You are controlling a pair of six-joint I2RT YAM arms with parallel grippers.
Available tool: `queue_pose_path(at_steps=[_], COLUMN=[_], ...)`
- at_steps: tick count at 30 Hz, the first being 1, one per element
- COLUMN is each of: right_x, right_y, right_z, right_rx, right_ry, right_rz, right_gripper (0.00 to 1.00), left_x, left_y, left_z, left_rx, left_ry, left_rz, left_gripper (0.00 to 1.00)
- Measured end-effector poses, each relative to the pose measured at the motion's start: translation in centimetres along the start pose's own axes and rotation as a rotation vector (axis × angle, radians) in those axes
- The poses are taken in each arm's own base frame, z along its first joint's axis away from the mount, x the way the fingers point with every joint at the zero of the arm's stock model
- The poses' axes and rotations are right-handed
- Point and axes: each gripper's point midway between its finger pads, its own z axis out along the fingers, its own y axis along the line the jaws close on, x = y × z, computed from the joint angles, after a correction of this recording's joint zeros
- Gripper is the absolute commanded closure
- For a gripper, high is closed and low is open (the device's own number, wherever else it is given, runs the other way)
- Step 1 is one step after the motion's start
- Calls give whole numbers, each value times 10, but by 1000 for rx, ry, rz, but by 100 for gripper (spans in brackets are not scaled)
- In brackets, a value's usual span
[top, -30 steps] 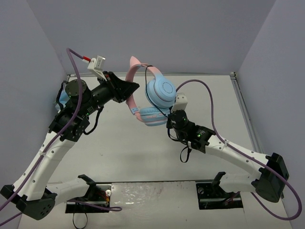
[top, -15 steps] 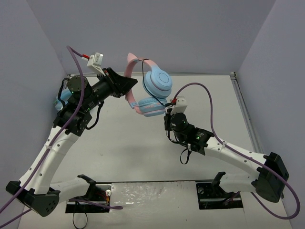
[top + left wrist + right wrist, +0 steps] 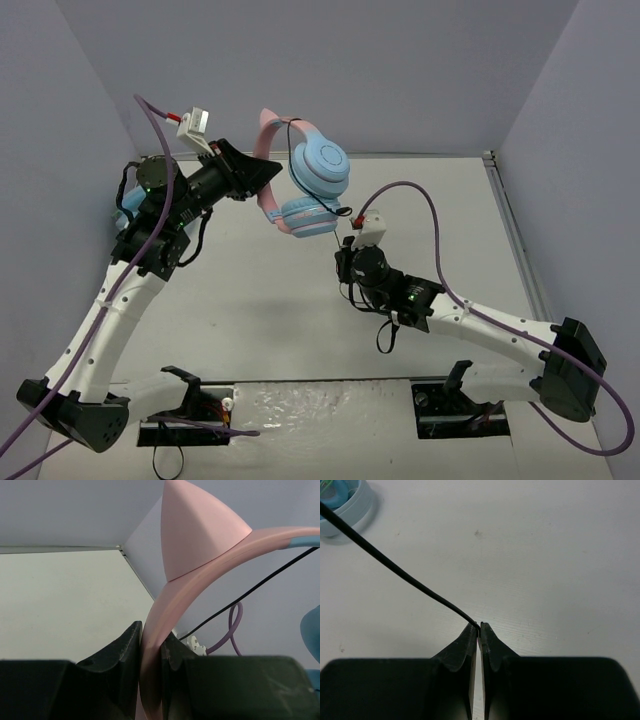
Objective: Wrap the headphones
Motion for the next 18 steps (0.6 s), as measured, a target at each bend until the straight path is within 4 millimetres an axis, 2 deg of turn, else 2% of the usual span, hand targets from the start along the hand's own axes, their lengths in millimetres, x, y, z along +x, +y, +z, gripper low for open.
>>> queue_pose_path(at_steps=[8, 18], right_x=[-5, -47], right_y=[6, 32], right_z=[16, 34], right_rx=[14, -9], right_ry=[-4, -96], right_rz=[-80, -146], right_gripper=[98, 93], left_x=[6, -4], left_y=[-10, -54], left_z=[-7, -45], left_rx=[44, 138], left_ry=[42, 57], left_rz=[25, 132], left_gripper=[100, 100])
